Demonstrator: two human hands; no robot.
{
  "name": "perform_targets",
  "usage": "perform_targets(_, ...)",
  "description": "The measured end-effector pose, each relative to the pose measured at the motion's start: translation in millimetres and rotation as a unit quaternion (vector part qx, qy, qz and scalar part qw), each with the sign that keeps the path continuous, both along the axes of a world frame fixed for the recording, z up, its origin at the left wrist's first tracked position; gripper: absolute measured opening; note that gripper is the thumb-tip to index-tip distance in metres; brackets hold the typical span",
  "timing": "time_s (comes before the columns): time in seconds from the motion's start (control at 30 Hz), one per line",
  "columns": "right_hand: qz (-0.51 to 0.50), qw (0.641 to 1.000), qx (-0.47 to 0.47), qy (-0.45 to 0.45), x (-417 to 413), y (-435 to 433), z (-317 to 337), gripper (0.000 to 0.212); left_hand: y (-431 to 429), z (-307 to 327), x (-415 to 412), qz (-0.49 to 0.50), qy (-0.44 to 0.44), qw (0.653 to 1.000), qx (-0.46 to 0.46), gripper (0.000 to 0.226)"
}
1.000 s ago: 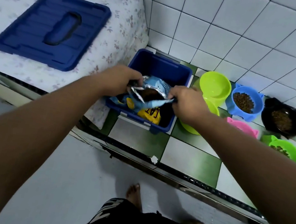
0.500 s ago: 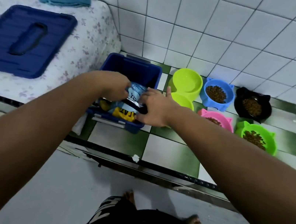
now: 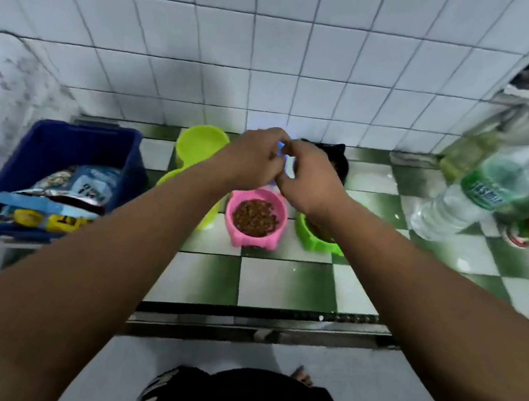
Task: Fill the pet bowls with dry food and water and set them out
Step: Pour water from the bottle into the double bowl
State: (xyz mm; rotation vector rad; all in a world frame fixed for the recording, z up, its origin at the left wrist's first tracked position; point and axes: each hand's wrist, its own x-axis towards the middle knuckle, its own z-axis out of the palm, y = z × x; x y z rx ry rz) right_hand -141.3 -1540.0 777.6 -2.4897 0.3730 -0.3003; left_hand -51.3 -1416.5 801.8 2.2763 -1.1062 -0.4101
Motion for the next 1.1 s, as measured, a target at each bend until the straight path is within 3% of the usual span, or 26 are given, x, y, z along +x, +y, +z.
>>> perform_targets(0.07, -0.048, 0.999, -0.012, -0.001, -28.5, -40.2, 3.4, 0.026, -43.7, -8.6, -20.0, -0.017, 0.035, 0.998, -0.042, 0.046)
perform_targets(0.2, -0.128, 0.992, -0.009, 0.0, -83.8, -110.3, 6.4, 0.044, -130.4, -23.2, -63.7, -0.041, 0.128, 0.987, -0.088, 0.038)
perform_targets(0.33, -0.189, 0.979, -0.004, -0.081, -133.3, -161.3, 10.9, 0.028, -204.6, -36.4, -92.6, -0.058, 0.159, 0.978, -0.123, 0.039)
perform_targets(0.47, -0.28, 0.936, 0.022, -0.211, -173.3, -194.2, 16.7, 0.006, -256.5, -36.0, -119.9, -0.083, 0.223, 0.963, -0.128, 0.085)
perform_targets(0.53, -0.331, 0.904, 0.027, -0.271, -184.9, -211.2, 19.2, 0.002, -278.3, -33.4, -133.3, -0.094, 0.227, 0.96, -0.134, 0.094)
perform_targets(0.67, -0.407, 0.849, 0.063, -0.331, -186.2, -250.0, 32.5, 0.026, -314.4, -31.7, -150.2, -0.092, 0.234, 0.955, -0.159, 0.101)
perform_targets(0.8, -0.398, 0.863, 0.124, -0.286, -175.4, -274.1, 42.8, 0.043, -335.8, -38.8, -154.0, -0.068, 0.234, 0.957, -0.16, 0.1)
perform_targets(0.93, -0.395, 0.863, 0.152, -0.277, -165.8, -280.5, 42.1, 0.032, -345.3, -42.0, -157.7, -0.05, 0.249, 0.951, -0.174, 0.081)
perform_targets(1.1, -0.378, 0.866, 0.179, -0.273, -160.3, -286.5, 38.8, 0.027, -345.9, -46.4, -149.0, -0.047, 0.263, 0.947, -0.181, 0.086)
